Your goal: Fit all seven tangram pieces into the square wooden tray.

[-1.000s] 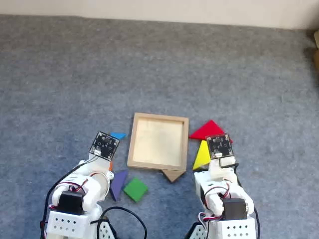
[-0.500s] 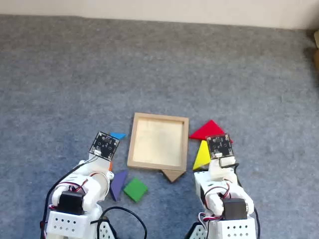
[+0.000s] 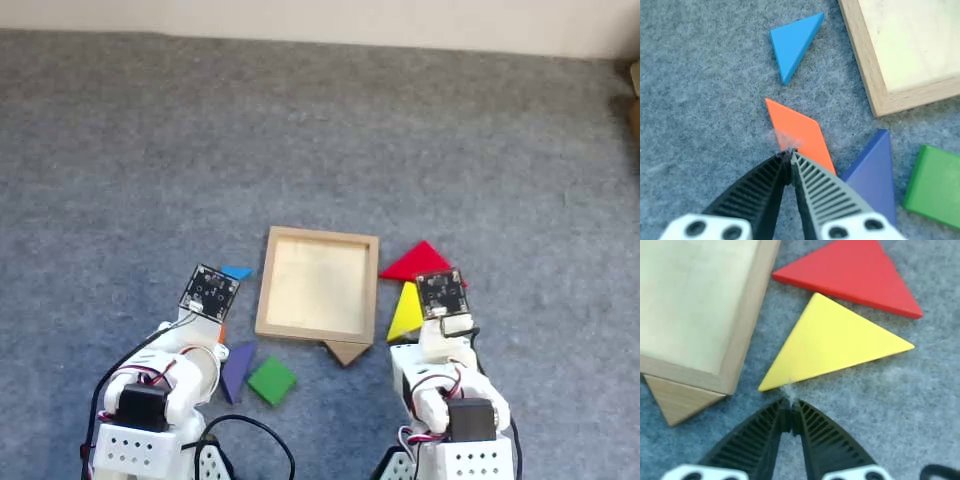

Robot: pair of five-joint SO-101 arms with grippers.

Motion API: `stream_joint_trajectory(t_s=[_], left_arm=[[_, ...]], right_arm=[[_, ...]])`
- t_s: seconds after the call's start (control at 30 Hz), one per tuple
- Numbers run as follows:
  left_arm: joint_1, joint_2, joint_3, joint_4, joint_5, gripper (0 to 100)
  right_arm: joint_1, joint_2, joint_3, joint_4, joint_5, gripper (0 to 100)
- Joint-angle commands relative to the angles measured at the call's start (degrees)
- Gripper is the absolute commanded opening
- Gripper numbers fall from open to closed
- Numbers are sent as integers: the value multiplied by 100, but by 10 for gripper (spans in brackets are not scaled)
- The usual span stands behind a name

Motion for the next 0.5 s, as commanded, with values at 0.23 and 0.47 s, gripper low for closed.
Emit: stream_joint_trajectory(t_s=[0.23, 0.47], left_arm=[[-75, -180, 110, 18, -53, 5], [-75, -180, 110, 18, -53, 5]], right_arm=[[1886, -119, -418, -629, -26, 12], [1824, 31, -1385, -655, -18, 12]])
